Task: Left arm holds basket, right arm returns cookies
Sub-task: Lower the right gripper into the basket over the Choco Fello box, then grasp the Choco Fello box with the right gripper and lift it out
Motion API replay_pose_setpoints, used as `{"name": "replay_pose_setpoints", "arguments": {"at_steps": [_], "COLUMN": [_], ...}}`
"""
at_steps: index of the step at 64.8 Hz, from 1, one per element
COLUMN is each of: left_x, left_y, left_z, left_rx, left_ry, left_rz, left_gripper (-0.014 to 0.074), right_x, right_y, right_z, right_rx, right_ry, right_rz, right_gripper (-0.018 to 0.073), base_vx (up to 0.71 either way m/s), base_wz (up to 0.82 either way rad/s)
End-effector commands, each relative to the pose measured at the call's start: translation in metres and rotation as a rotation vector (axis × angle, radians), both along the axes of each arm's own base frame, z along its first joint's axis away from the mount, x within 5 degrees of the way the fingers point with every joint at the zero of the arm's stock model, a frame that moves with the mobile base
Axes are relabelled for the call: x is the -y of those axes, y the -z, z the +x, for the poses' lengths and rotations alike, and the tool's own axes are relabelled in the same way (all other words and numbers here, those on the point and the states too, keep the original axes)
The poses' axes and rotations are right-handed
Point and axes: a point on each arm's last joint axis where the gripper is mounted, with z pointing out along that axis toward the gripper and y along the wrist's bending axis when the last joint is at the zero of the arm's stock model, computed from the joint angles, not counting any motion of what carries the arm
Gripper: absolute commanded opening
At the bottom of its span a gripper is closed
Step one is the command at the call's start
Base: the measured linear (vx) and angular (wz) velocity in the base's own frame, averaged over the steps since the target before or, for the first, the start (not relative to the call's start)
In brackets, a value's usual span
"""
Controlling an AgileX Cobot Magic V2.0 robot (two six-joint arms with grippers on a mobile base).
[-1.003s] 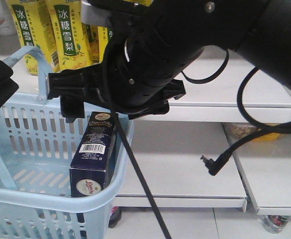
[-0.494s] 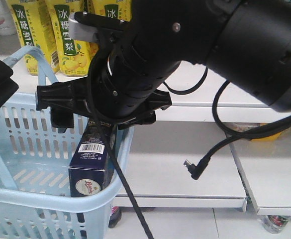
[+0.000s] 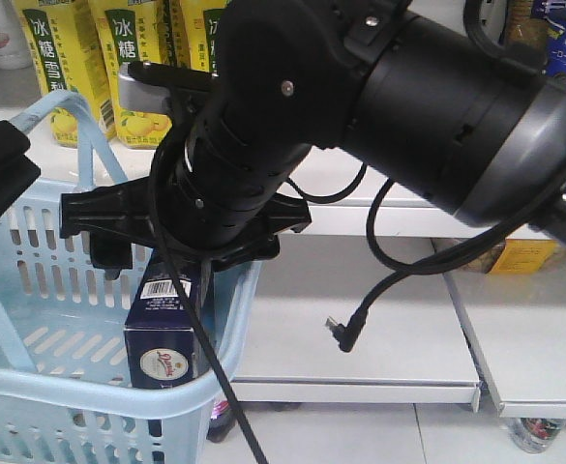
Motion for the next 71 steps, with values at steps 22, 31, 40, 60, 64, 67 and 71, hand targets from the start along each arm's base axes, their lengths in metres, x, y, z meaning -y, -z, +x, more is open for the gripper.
{"name": "replay_pose_setpoints", "arguments": {"at_steps": [22, 31, 40, 60, 64, 67, 71], "left_x": [-0.003, -0.003, -0.003, -0.003, -0.003, -0.003, -0.003], "left_y": [-0.008, -0.008, -0.008, -0.008, -0.008, -0.008, -0.008], "left_z": [0.005, 0.005, 0.005, 0.005, 0.005, 0.005, 0.005], "left_rx": [-0.001, -0.001, -0.001, -0.001, -0.001, -0.001, -0.001], "left_ry": [-0.048, -0.048, -0.048, -0.048, -0.048, -0.048, -0.048], "left_rz": [-0.035, -0.035, -0.035, -0.035, -0.035, -0.035, -0.035], "left_gripper": [-0.0006, -0.0006, -0.0006, -0.0006, -0.0006, -0.0006, -0.0006], "right_x": [0.006, 0.006, 0.006, 0.007, 0.009, 0.011, 0.013], "right_y": [-0.008, -0.009, -0.009, -0.044, -0.056, -0.064, -0.075], "right_z": [-0.003, -0.003, -0.003, -0.004, -0.005, -0.007, -0.009], "right_rx": [0.015, 0.020, 0.025, 0.124, 0.150, 0.176, 0.206], "right_ry": [-0.031, -0.038, -0.047, -0.077, -0.088, -0.097, -0.109], "right_rz": [-0.033, -0.033, -0.035, 0.049, 0.067, 0.086, 0.109], "right_gripper": [0.0359, 0.0223, 0.0150, 0.0146, 0.0146, 0.0148, 0.0148], "base_vx": [0.00, 0.00, 0.00, 0.00, 0.00, 0.00, 0.00], "base_wz": [0.00, 0.00, 0.00, 0.00, 0.00, 0.00, 0.00]}}
